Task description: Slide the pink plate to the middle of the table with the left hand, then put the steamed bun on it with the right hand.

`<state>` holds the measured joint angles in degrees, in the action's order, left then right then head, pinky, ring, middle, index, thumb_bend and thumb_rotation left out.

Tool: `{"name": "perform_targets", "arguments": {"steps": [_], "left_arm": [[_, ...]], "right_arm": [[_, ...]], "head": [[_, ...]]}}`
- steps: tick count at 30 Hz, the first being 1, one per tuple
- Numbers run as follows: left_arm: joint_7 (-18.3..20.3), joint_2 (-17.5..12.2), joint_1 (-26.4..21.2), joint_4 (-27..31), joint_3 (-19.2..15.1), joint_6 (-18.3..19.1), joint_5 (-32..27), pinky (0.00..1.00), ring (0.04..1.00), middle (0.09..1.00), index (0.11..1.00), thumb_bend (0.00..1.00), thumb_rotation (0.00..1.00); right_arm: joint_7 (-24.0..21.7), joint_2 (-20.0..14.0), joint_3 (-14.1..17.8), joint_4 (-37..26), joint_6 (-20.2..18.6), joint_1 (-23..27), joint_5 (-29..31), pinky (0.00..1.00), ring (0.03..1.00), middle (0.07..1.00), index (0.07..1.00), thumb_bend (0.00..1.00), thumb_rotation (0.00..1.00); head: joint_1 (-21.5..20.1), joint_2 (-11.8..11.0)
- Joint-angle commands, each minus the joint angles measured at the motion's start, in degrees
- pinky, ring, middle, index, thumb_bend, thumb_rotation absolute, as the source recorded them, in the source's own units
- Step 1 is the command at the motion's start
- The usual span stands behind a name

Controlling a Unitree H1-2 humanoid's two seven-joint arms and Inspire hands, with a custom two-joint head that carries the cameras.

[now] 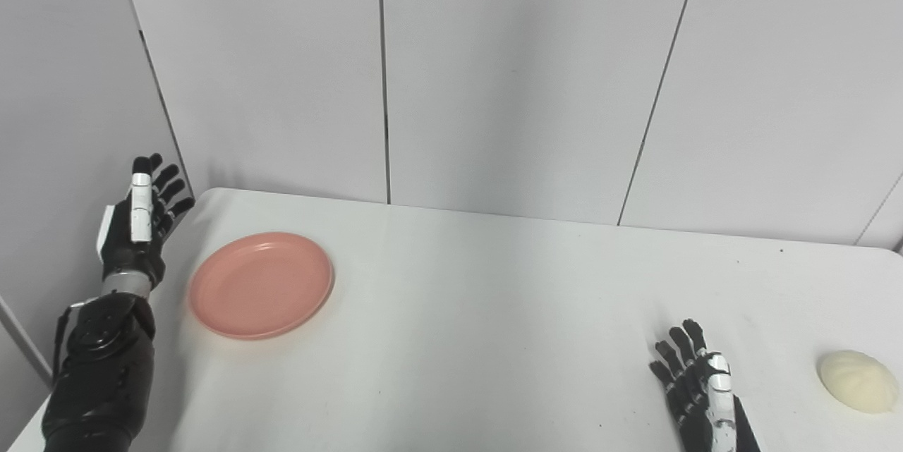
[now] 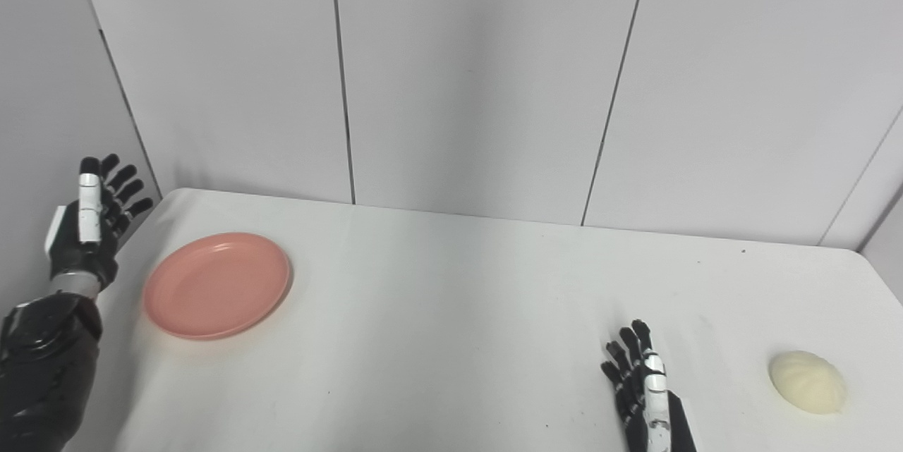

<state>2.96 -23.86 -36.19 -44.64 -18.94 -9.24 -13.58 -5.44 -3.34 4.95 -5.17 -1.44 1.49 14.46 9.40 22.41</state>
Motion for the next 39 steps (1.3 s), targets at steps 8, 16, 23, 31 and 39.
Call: {"name": "perform_targets", "arguments": {"steps": [8,16,23,31,39], "left_arm": [[-0.39,-2.0,-3.92,-6.82,0.19,-4.15,0.35,0.85,0.9,0.907,0.897,0.87,0.94],[1.35,-0.84,-2.71,-7.23,0.55,-2.6,-0.49,0.83,0.895,0.911,0.888,0.85,0.94],[2.99,0.93,-1.76,-7.61,1.18,-2.97,-0.98,0.83,0.891,0.903,0.884,0.89,0.92],[9.46,4.27,2.01,0.05,1.54,-0.52,-6.01,0.82,0.909,0.908,0.907,0.88,0.93],[10.11,7.15,4.77,5.95,3.19,4.65,-6.96,0.84,0.904,0.884,0.918,0.88,0.93]], "right_arm": [[0.03,0.32,-0.56,-0.54,-1.87,-1.46,0.18,0.95,0.951,0.976,0.997,0.68,1.0],[0.61,0.54,-0.68,-1.27,-2.94,-1.52,0.01,0.92,0.931,0.963,0.986,0.69,1.0],[0.89,0.67,-0.77,-1.54,-3.48,-1.42,0.18,0.91,0.929,0.962,0.982,0.66,1.0],[1.32,0.94,-0.86,-2.03,-4.87,-1.16,0.55,0.9,0.918,0.958,0.978,0.65,1.0],[1.39,0.99,-0.96,-2.47,-5.41,-1.18,0.59,0.88,0.903,0.954,0.978,0.65,1.0]], "head": [[0.08,0.75],[-0.24,1.32],[-0.32,1.76],[-0.62,2.12],[-1.02,2.65]]}}
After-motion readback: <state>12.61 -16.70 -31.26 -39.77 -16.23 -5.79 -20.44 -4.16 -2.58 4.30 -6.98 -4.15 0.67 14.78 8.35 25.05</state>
